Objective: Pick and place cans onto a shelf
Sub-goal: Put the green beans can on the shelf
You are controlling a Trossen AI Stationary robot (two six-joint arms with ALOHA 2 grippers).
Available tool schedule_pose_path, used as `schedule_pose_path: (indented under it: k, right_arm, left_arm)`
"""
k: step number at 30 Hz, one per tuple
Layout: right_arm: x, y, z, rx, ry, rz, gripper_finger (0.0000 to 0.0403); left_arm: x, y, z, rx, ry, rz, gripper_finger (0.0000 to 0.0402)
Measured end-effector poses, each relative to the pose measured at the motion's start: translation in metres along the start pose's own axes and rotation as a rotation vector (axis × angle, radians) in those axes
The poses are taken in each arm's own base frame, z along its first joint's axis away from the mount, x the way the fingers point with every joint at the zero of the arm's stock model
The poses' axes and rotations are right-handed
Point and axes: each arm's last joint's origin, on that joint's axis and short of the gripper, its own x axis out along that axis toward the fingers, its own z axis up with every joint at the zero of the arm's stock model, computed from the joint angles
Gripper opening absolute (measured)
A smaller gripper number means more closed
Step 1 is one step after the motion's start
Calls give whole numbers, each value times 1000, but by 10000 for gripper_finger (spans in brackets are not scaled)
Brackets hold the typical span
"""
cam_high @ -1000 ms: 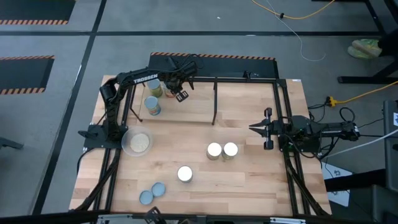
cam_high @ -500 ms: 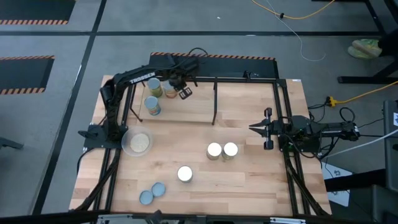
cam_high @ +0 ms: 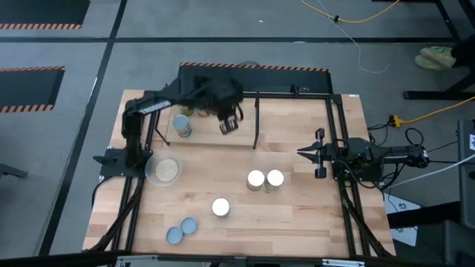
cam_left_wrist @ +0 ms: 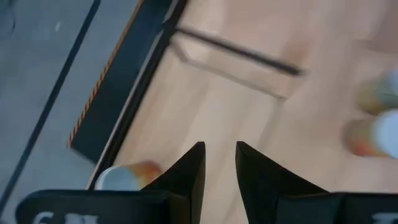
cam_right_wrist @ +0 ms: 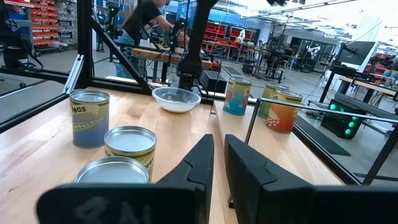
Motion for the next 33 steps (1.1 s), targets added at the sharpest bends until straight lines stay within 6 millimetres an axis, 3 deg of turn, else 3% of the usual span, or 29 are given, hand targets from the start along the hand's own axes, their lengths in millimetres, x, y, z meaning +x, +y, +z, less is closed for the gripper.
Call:
schedule_pose_path:
  k: [8, 13, 17, 24, 33]
  right_arm:
    - [0, 0, 0, 4, -1, 0, 45]
    - [0, 0, 0, 4, -2, 0, 45]
    - [0, 0, 1, 4, -8, -1, 45]
    - [-1, -2, 14, 14, -140, -24, 45]
    - [-4, -5, 28, 43, -297, -50, 46]
  left_arm:
    - [-28, -91, -32, 142, -49, 30, 82]
    - [-20, -152, -75, 192, -15, 88, 82]
    - [-6, -187, -117, 206, 6, 162, 82]
    - [5, -221, -169, 108, 1, 172, 82]
    - [-1, -249, -189, -93, -16, 1, 82]
